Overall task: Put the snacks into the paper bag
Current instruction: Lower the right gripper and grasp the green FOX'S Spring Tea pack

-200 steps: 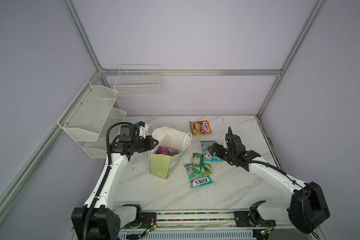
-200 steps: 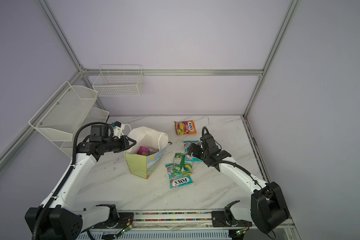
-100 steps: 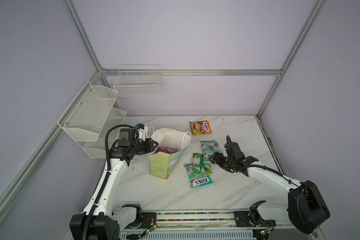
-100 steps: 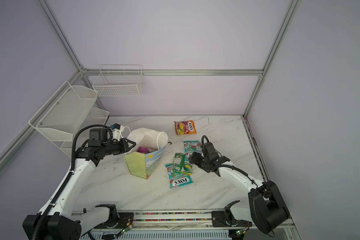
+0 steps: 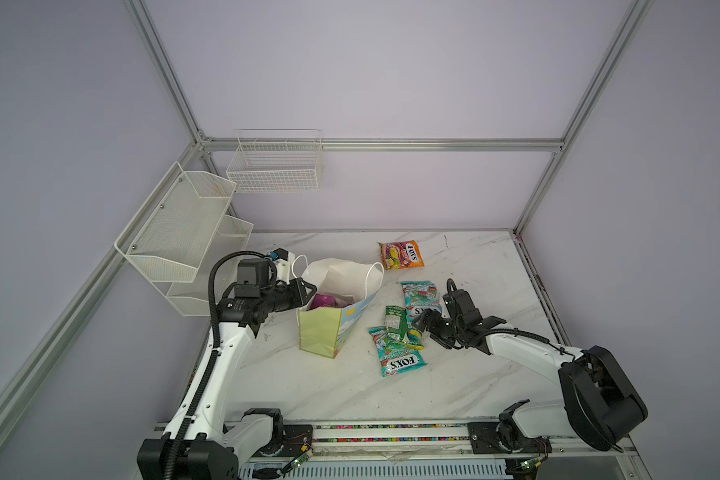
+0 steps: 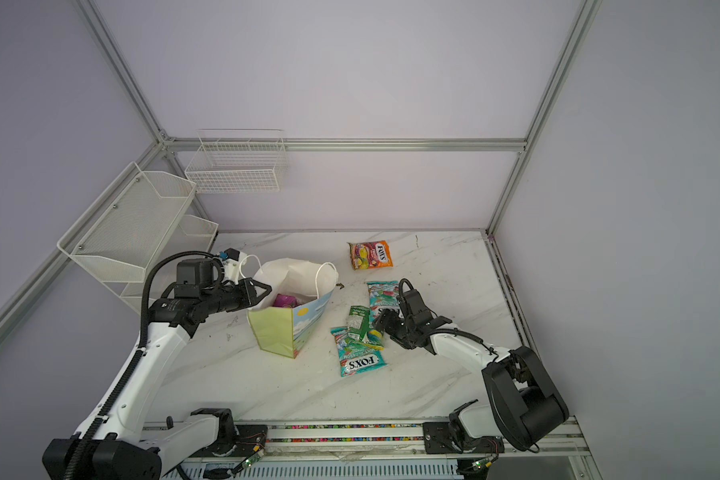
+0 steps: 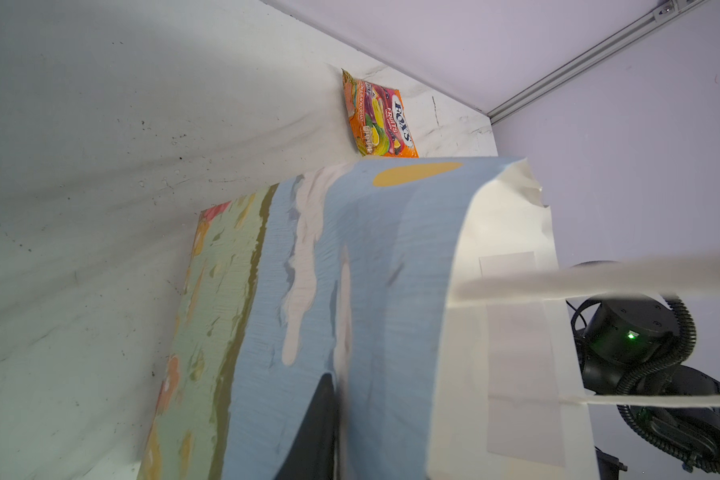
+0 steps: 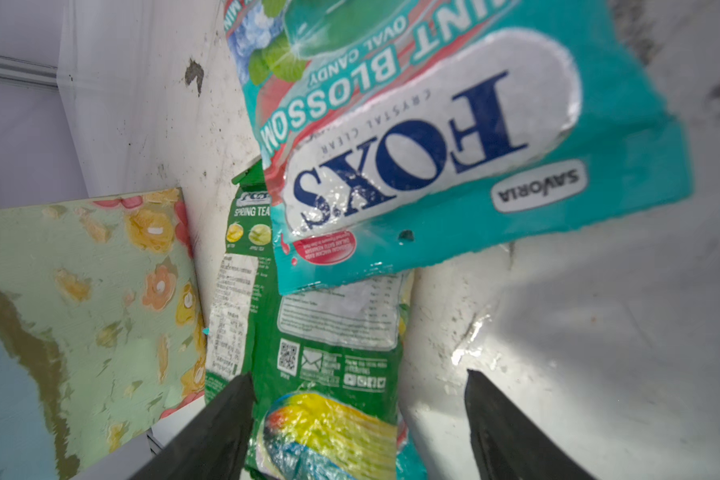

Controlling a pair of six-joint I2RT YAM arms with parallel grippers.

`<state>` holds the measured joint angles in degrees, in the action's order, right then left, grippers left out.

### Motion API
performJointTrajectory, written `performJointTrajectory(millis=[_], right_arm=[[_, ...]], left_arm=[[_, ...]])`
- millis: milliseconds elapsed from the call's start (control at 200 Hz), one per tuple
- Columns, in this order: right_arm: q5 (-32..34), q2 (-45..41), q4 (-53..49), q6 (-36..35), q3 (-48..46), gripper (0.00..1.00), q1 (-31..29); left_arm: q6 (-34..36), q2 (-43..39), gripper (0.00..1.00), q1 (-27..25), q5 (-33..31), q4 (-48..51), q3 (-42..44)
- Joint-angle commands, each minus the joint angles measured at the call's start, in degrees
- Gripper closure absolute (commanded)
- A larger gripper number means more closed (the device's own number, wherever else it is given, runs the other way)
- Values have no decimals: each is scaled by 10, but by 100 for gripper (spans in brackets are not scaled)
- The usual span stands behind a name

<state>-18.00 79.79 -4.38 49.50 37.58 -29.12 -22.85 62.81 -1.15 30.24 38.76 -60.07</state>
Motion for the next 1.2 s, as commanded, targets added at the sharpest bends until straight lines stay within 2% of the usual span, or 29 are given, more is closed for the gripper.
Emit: performJointTrajectory(millis=[0,215,370,515,700,755,770,835,855,1195], right_arm=[[-2,23,32,25,1,19,-19],[5,70,55,42,10,22,-53],[7,85,65,45,14,31,-60],[23,84,43,35,33,47,-60],[24,80,28,24,48,75,-60],[27,73,14,19,55,79,-61],[29,71,13,17,58,83,-60],[38,56,-6,8,68,87,-60],[40,51,-10,5,71,91,-60],[78,-49,-108,-70,153,92,-60]], left_arm=[[16,-20,85,1,19,-22,20],[16,-16,84,1,14,-24,27],[15,-17,85,1,16,-28,30],[16,-16,84,1,16,-28,29],[16,-15,84,1,14,-30,28],[15,-15,85,1,14,-31,28],[15,-14,85,1,15,-31,28],[15,-14,85,1,15,-31,27],[15,-14,85,1,15,-31,27],[11,-13,85,1,17,-33,24]])
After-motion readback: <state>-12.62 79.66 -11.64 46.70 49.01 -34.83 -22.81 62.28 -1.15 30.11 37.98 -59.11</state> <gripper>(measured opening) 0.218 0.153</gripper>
